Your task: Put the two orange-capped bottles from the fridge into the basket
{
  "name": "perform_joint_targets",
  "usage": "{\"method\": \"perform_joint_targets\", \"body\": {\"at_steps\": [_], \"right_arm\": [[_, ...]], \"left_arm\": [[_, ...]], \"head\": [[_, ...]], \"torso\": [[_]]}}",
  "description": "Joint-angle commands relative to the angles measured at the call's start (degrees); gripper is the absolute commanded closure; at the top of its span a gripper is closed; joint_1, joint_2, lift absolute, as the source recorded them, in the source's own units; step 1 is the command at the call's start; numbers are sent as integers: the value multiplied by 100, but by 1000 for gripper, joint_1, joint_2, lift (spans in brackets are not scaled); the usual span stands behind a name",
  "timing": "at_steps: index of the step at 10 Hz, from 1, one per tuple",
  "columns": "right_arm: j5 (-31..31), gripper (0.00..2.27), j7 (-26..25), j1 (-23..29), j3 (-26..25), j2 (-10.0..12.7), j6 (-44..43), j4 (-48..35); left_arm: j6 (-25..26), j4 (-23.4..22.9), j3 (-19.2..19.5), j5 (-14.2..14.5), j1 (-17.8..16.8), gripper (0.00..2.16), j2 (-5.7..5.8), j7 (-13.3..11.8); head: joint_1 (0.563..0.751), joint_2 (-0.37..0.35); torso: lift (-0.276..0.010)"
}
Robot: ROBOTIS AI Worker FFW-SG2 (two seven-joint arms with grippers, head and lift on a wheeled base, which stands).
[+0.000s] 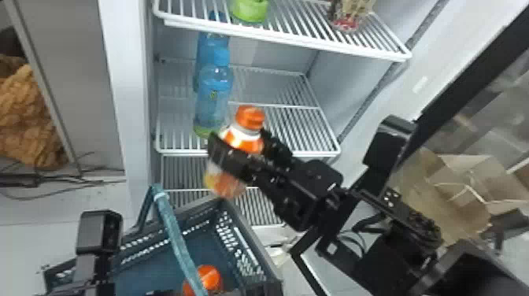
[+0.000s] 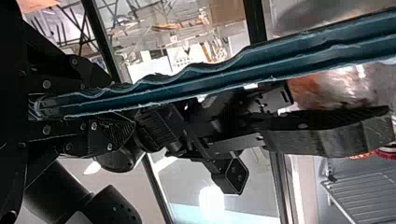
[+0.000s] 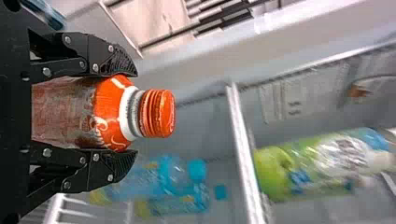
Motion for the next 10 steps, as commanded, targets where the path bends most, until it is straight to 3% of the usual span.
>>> {"method": "perform_joint_targets", "body": {"at_steps": [1,5,10], "right_arm": [[-19,834,82,86,-97,6,803,-388],[256,835,-41,212,-360,58,2251,-1204],[301,834,-85,86,-451,94,2532,-810]], "left_arm": [[0,3,5,1,0,1170,0,0],[0,3,5,1,0,1170,-9,0],[0,3,5,1,0,1170,-9,0]], "head": [[695,-350],[695,-350],[695,-350]], "torso": [[-235],[-235],[-235]]}}
